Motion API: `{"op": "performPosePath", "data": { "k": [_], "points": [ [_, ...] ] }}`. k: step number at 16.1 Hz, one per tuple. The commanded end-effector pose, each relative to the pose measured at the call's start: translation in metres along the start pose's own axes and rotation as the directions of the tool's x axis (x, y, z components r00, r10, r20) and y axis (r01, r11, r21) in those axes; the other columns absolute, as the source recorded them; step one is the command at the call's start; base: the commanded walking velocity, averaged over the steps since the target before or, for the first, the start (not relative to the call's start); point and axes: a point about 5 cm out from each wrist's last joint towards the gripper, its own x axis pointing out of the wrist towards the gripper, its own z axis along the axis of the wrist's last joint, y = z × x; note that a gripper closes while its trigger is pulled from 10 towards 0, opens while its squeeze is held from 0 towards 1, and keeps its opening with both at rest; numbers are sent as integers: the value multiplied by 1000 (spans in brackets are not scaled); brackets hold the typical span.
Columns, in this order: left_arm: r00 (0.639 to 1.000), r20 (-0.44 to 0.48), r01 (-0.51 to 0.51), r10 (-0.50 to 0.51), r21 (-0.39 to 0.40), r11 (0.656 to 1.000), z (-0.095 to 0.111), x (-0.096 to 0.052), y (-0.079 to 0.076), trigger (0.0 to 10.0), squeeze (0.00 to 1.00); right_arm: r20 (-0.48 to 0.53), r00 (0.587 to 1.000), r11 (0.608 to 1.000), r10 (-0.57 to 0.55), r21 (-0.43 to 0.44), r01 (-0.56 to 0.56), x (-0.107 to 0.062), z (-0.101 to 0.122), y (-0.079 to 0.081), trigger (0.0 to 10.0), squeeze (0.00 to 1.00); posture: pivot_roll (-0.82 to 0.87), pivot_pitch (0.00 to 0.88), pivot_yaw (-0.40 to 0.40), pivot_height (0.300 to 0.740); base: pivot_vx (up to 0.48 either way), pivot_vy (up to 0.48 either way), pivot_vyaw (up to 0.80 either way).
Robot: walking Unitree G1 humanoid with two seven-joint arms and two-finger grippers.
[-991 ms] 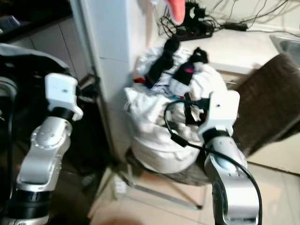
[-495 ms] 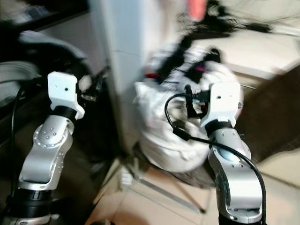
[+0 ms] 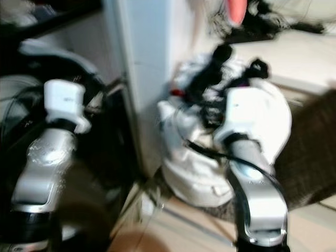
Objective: Clothes washing
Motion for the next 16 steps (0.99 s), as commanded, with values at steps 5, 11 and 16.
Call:
{"op": "performPosePath", "data": {
  "k": [5, 11, 16],
  "points": [
    [1000, 18, 26, -25, -42, 999, 4, 1, -8, 10000, 0, 36, 999, 1000, -13, 3, 13, -4, 6, -8, 10000, 0, -53, 0, 31, 740, 212, 0, 0],
    [997, 18, 81, -80, -76, 994, 3, -2, -6, 10000, 0, -24, 1000, 999, -15, 31, 16, 2, 8, -9, 10000, 0, -35, 0, 16, 740, 0, 0, 0],
    [1000, 2, 27, -27, -33, 999, 1, 0, 5, 10000, 0, 15, 1000, 1000, 20, -17, -20, 12, 22, -12, 10000, 1000, -31, 0, 5, 740, 0, 0, 0]
  ]
}}
